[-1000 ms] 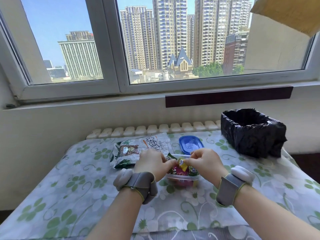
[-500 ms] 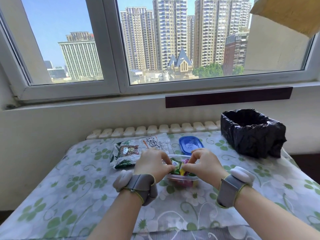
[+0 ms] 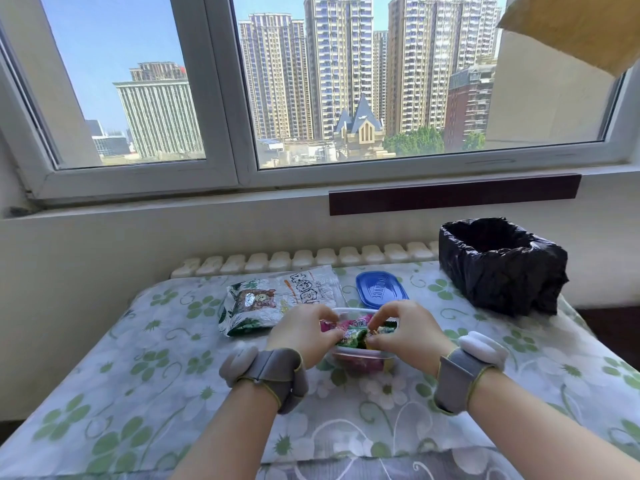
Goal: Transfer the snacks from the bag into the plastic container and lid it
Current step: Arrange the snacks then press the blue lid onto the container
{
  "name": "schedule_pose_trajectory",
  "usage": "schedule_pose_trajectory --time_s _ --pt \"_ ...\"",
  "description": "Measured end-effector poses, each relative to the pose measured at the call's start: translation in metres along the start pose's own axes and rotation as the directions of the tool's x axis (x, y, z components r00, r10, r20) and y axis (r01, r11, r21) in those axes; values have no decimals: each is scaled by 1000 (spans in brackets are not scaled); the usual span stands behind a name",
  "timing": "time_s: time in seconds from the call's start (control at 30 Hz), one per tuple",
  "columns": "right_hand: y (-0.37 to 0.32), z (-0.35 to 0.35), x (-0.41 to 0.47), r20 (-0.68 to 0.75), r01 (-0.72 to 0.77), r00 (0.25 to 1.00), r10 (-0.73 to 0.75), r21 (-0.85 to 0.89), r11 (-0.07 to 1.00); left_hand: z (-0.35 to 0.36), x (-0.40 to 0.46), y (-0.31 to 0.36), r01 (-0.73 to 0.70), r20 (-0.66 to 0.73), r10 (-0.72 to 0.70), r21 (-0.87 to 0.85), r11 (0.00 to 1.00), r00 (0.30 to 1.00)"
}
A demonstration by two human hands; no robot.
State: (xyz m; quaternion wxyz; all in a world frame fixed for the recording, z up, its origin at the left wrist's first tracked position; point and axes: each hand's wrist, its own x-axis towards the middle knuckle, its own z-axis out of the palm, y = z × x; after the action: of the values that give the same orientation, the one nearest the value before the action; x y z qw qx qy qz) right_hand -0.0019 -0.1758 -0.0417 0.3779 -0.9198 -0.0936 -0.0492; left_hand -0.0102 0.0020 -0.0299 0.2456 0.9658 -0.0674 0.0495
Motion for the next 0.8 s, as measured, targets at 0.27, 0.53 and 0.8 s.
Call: schedule_pose_trajectory --time_s 0.27,0.53,0.8 --pt "1 -1 4 -126 -39 991 44 39 998 -4 -5 6 69 -133 -44 193 979 990" --pt "6 0 5 -132 -61 989 67 49 997 -3 -5 6 48 -57 -40 143 988 998" --pt "4 11 5 -57 -57 997 58 12 998 12 3 2 56 -7 -56 -9 998 998"
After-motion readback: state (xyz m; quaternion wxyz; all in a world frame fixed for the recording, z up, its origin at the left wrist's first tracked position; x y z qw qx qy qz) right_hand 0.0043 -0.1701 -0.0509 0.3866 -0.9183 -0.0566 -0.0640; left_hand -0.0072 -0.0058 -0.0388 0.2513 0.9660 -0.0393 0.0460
